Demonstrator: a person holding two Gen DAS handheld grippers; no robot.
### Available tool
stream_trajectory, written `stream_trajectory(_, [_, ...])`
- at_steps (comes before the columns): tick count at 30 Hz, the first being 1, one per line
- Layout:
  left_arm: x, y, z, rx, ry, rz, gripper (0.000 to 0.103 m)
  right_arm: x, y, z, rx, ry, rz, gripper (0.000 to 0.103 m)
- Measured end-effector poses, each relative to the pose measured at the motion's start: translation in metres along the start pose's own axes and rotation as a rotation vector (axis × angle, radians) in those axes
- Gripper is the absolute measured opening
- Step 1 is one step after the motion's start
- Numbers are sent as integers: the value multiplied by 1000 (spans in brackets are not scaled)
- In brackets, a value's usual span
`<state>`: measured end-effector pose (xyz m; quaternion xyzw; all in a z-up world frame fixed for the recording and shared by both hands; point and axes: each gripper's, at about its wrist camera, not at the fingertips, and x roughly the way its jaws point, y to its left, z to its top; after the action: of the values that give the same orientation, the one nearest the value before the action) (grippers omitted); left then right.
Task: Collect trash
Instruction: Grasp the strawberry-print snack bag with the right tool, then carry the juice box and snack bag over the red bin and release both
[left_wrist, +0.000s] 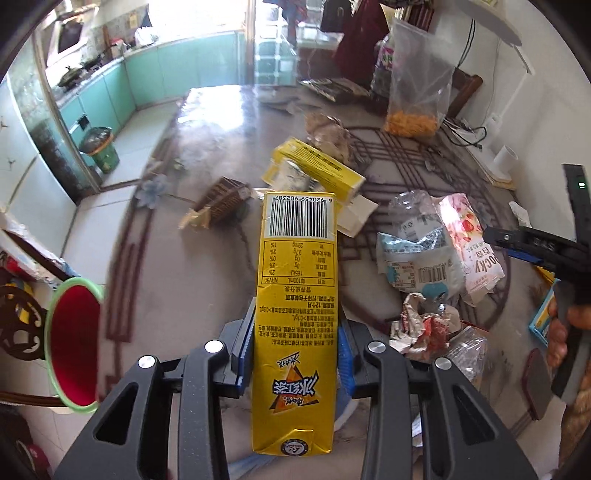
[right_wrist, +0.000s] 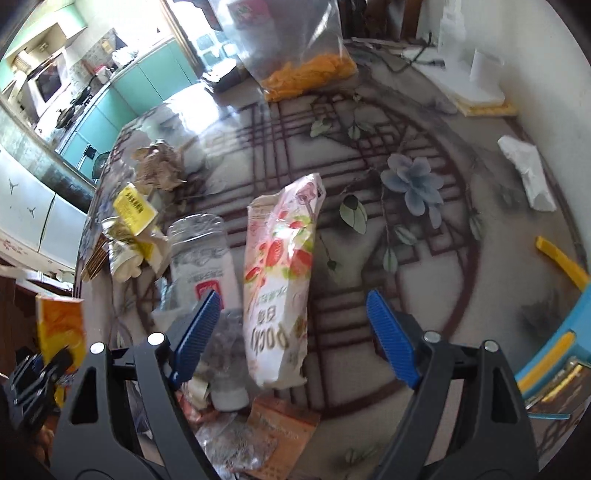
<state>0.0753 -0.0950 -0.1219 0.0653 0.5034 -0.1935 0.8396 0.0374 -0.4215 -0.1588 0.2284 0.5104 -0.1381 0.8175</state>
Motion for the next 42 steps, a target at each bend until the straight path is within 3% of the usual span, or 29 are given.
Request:
stream_trajectory(4, [-7, 12, 2, -59, -4, 7, 34, 26, -8, 6, 63, 65, 57, 67])
stream_trajectory(7, [-10, 15, 3, -60, -11, 21, 34, 41, -7, 6, 70, 107, 78, 43])
stream_trajectory(8, [-12, 17, 2, -64, -13, 21, 34, 44, -7, 5, 75, 117, 100, 29])
stream_trajectory(15, [-16, 17, 4, -66, -28, 13, 34, 7, 1, 2, 79, 23, 116, 29])
stream_trajectory(22, [-24, 12, 6, -52, -44, -9, 34, -54, 28, -2, 32, -98, 196, 29])
stream_trajectory(31, [-39, 26, 2, -69, -50, 7, 34, -69, 68, -10, -26, -91, 268, 29])
stream_trajectory(42, [-64, 78, -4, -150, -109, 49, 34, -81, 119, -22, -104, -97, 285, 29])
